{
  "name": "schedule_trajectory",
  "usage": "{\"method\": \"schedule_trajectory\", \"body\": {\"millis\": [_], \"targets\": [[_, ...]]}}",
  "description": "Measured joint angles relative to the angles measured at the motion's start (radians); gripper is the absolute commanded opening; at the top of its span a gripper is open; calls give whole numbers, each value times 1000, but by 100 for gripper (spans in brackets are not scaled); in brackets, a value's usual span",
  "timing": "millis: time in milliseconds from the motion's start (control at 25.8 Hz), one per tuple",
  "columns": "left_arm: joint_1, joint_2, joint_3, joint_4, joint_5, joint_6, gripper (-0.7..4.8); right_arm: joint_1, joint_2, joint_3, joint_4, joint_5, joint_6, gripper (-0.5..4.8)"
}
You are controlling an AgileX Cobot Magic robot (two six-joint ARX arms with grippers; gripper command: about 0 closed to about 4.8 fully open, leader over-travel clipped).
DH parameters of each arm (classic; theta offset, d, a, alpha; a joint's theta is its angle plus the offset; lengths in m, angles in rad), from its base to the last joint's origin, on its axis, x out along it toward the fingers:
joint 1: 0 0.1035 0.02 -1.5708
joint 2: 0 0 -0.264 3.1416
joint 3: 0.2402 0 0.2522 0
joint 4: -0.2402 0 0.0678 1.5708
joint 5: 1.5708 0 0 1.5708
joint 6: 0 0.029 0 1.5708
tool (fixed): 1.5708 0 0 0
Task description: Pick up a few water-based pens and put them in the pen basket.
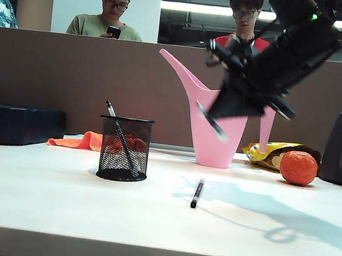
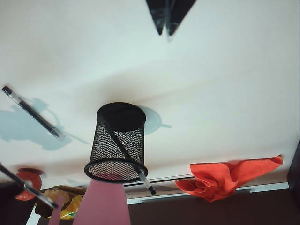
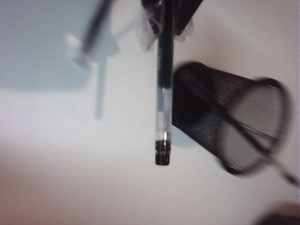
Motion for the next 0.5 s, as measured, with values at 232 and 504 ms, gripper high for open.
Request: {"method": "schedule_trajectory", "body": {"millis": [232,504], "targets": [[0,0,0,0,0,0,-3,0,0,0,304,-120,-2,-9],[0,0,0,0,0,0,-3,0,40,0,617,-181,-2,-9]]}}
